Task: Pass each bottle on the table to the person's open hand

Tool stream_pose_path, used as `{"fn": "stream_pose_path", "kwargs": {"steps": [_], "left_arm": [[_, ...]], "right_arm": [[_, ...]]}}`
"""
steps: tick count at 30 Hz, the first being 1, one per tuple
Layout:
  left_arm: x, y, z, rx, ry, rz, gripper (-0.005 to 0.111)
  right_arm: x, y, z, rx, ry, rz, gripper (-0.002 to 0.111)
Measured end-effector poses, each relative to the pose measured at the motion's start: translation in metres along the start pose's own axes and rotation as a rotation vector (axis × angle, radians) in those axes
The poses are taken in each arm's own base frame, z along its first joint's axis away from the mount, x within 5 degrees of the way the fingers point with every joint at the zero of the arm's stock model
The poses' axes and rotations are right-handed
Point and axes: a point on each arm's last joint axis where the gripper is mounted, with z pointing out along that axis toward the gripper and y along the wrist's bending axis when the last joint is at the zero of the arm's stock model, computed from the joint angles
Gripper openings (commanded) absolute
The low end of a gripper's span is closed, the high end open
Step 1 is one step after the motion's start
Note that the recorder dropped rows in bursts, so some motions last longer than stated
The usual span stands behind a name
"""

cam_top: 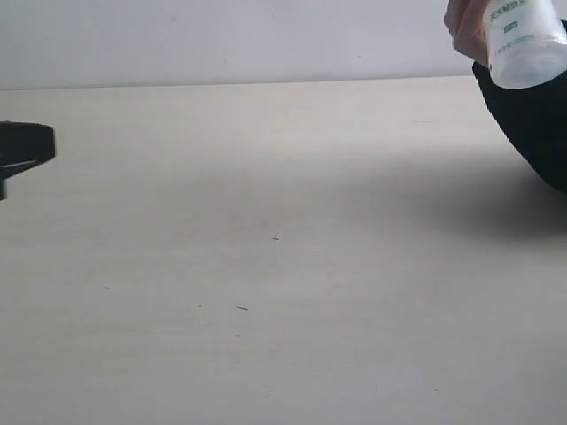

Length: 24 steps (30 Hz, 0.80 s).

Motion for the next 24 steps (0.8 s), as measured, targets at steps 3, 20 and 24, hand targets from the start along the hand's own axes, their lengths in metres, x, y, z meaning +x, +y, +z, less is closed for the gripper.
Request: {"fn": "stream_pose_path", "kwargs": {"steps": [3,20,24], "left_arm": [[0.007,0.002,-0.034,0.042,-0.129,-0.014,0.000],[0.008,0.003,-0.064,0.081,-0.254,-0.015,0.000],[0.007,0.004,-0.064,0.067,-0.259,0.012,0.000]], "right_arm": [[0.000,0.000,0.000,0.000,0.000,0.000,0.001],[0.000,0.000,0.000,0.000,0.000,0.000,0.001],[0.000,0.000,0.000,0.000,0.000,0.000,0.001]]}}
